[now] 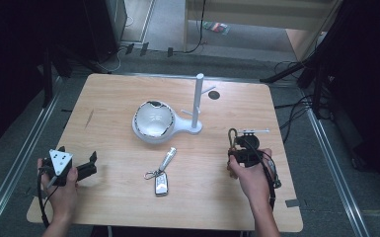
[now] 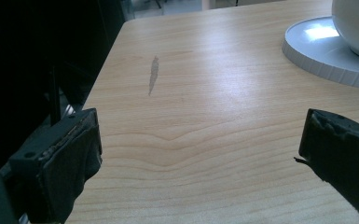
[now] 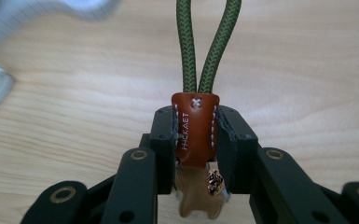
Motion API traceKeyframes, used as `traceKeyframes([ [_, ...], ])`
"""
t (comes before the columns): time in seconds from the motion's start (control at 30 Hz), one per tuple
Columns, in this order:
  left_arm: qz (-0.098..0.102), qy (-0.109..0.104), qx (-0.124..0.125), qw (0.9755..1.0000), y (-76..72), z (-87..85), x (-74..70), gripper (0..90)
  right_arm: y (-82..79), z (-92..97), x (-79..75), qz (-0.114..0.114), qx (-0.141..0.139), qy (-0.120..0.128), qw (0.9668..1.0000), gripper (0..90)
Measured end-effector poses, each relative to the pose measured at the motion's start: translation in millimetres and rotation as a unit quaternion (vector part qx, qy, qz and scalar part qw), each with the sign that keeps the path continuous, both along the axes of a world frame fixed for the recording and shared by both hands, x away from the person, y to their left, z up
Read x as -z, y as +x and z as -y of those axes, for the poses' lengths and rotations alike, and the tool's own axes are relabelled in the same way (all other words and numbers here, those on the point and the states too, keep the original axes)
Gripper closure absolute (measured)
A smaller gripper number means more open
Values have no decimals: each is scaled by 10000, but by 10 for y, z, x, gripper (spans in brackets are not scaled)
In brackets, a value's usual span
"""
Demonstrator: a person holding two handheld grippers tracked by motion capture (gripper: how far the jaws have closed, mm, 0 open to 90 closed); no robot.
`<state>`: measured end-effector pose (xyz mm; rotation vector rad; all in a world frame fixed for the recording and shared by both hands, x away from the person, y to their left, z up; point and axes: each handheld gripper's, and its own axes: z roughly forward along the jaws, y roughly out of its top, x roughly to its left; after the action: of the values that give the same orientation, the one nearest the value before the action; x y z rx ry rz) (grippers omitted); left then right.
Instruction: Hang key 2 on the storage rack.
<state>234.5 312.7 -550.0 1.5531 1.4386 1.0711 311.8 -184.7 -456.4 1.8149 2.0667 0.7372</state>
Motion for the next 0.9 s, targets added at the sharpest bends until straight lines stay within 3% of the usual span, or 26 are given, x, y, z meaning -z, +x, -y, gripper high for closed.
traceKeyframes([
  [0.1,20,-1,-1,10000,-3,0,1,0,-32,14,-72,184,34,90,9998,711],
  [0.13,21,1,1,10000,-3,-1,1,0,-66,26,-147,418,22,200,9989,712],
  [0.2,3,-2,4,10000,0,-1,0,0,-82,31,-181,536,16,263,9982,712],
  [0.23,4,-3,2,10000,1,-2,0,0,-109,38,-246,768,-34,343,9964,712],
  [0.27,8,1,-10,10000,3,0,1,0,-109,38,-246,768,-34,343,9964,712],
  [0.3,8,12,-1,10000,4,1,1,0,-131,37,-299,1024,-103,401,9939,712],
  [0.43,12,19,5,10000,3,3,1,0,-150,18,-390,1377,-168,506,9890,712],
  [0.77,66,-10,20,10000,-18,1,2,0,-105,-18,-469,1954,-390,769,9769,711],
  [0.9,90,-13,44,9999,-24,3,4,0,-53,-38,-487,2084,-492,869,9729,711],
])
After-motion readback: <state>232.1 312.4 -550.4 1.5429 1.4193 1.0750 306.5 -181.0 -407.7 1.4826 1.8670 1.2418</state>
